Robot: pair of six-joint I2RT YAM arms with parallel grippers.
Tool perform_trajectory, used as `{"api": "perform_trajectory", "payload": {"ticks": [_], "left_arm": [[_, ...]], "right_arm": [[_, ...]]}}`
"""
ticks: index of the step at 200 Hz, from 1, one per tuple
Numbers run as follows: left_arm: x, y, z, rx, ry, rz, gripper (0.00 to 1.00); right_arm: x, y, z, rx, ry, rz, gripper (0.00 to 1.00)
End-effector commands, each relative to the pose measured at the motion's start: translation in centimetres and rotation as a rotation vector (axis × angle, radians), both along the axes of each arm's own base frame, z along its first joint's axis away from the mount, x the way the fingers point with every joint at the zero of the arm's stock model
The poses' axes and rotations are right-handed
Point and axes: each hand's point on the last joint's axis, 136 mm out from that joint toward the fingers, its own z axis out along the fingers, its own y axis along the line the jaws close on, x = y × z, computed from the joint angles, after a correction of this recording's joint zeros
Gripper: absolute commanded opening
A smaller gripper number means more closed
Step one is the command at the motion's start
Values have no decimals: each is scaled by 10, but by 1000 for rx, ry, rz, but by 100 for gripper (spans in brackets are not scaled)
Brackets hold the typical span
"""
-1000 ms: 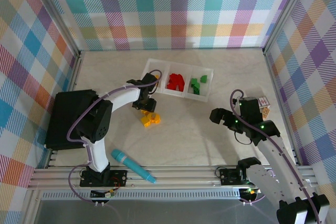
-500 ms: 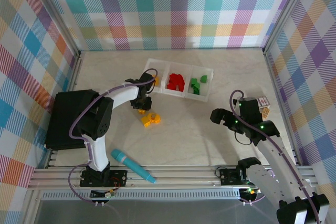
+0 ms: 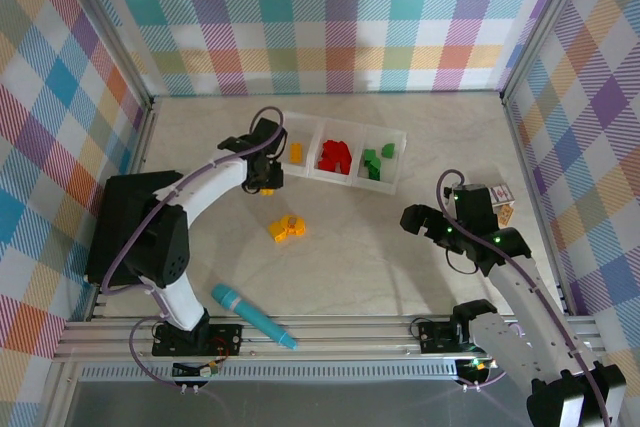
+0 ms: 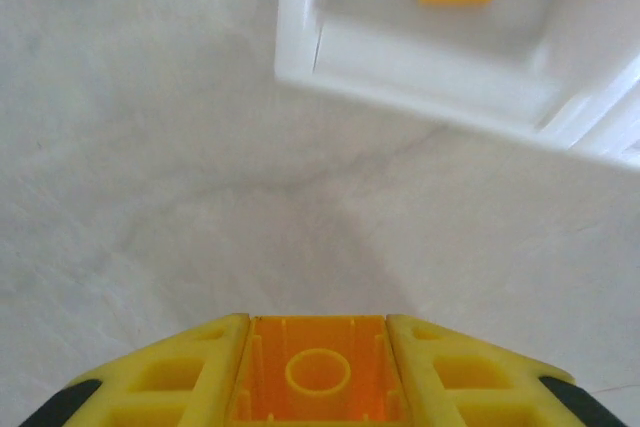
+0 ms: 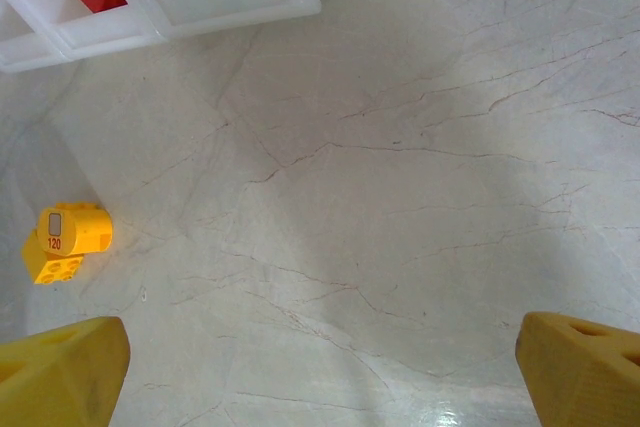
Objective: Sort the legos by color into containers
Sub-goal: Pick up the lego from the center of the table, then place the lego in the container.
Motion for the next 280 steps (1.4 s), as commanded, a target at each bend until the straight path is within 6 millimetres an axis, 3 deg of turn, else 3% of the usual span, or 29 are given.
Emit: {"api": "perform_trajectory", "payload": {"ticks": [1, 23, 87, 195, 238, 280], "left_arm": [[16, 4, 32, 0, -66, 29, 25], [36, -7, 42, -15, -86, 12, 25], [96, -39, 35, -75, -153, 1, 27], [153, -63, 0, -129, -244, 37, 29], [168, -64, -15, -101, -242, 56, 37], [178, -67, -13, -88, -254, 48, 54]], "right_arm": [[4, -1, 3, 17, -10, -27, 99], [4, -1, 5, 18, -20, -28, 99], [3, -2, 10, -2, -25, -9, 99], [-2, -3, 3, -11, -4, 0, 99], [-3, -4, 0, -22, 2, 2, 99], [-2, -1, -5, -8, 16, 2, 99]]}}
